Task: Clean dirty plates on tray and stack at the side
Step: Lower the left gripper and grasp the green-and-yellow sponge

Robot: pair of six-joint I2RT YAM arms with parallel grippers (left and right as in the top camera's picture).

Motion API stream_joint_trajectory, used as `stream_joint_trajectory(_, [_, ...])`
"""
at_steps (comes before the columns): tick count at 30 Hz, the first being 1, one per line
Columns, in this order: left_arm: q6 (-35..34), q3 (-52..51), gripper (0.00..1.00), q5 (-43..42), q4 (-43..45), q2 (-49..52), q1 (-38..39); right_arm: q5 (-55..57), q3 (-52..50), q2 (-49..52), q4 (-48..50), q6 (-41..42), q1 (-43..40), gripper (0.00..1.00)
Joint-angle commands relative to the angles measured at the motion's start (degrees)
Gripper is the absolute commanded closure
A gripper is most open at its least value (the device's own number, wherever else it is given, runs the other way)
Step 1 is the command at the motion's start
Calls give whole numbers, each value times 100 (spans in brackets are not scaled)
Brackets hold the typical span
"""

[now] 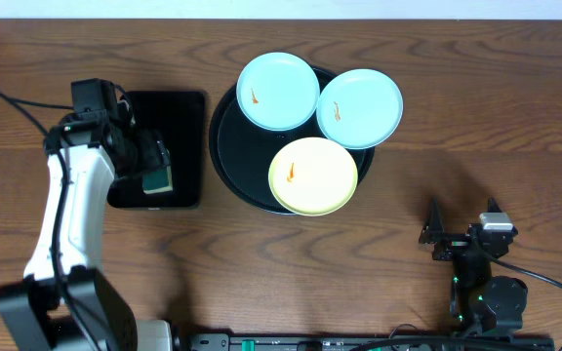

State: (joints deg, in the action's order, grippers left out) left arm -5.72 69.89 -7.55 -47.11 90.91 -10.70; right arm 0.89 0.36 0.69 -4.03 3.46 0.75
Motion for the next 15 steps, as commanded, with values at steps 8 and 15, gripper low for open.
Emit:
stream_joint_trajectory(8, [437,24,12,223,304,1029,0,-9,-4,-31,-24,57,-68,1])
stream_joint_trajectory(15, [439,24,14,223,507,1394,0,-9,-4,-31,-24,57,-68,1])
